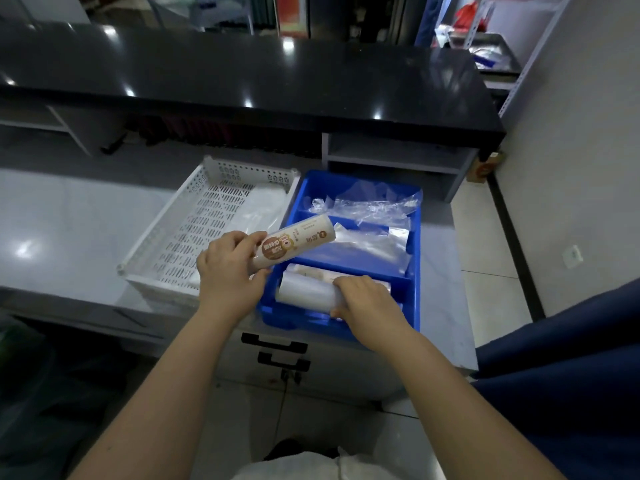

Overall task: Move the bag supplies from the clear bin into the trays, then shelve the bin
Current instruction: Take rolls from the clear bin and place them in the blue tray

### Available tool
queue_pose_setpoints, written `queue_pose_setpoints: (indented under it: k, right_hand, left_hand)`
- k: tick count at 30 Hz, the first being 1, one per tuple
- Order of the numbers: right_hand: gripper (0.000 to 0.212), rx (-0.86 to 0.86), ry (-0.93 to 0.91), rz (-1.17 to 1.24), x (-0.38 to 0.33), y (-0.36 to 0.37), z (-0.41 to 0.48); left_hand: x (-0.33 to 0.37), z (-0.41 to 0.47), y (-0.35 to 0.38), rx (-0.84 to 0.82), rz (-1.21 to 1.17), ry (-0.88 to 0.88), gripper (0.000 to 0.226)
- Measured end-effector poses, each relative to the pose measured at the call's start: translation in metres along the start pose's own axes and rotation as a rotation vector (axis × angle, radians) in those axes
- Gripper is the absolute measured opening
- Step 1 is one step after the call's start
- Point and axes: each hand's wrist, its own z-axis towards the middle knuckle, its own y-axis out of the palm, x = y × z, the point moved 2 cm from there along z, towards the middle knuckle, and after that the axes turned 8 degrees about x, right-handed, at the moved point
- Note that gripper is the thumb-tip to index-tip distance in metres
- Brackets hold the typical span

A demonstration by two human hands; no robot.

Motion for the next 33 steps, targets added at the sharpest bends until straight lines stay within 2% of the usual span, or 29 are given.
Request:
queue_pose_setpoints:
  k: [5, 9, 15, 18, 21, 24, 30, 33]
  right_hand:
    - [0.036, 0.260, 0.010, -0.001, 0.007, -0.040, 0.003]
    - [0.041, 0.454, 0.059, -0.040, 0.019, -0.078, 0.011]
    - [0.037, 0.440, 0.154, -0.121, 0.034, -0.089, 0.006]
    - [0.036, 0.377, 0.174, -0.138, 0.038, -0.073, -0.005]
    - [0.034, 0.320, 0.183, -0.157, 0.038, -0.060, -0.009]
    - [0.032, 0.314, 0.182, -0.140, 0.033, -0.049, -0.008]
    - [0.032, 0.253, 0.159, -0.211, 0.013, -0.029, 0.007]
    - [0.040, 0.190, 0.081, -0.236, -0.006, -0.012, 0.016]
  left_hand:
    - [-0.002, -0.002, 0.002, -0.055, 0.001, -0.042, 0.058]
    - [0.015, -0.004, 0.014, -0.144, 0.009, 0.062, 0.057]
    - [0.057, -0.025, 0.052, -0.506, -0.022, 0.267, 0.064]
    - [0.057, -0.026, 0.061, -0.583, -0.015, 0.319, 0.058]
    - [0.047, -0.024, 0.058, -0.560, -0.008, 0.313, 0.045]
    - [0.037, -0.025, 0.052, -0.518, 0.023, 0.284, 0.043]
    - [0.018, -0.014, 0.017, -0.220, -0.028, 0.169, 0.033]
    - [0.010, -0.009, 0.002, -0.149, -0.024, 0.111, 0.032]
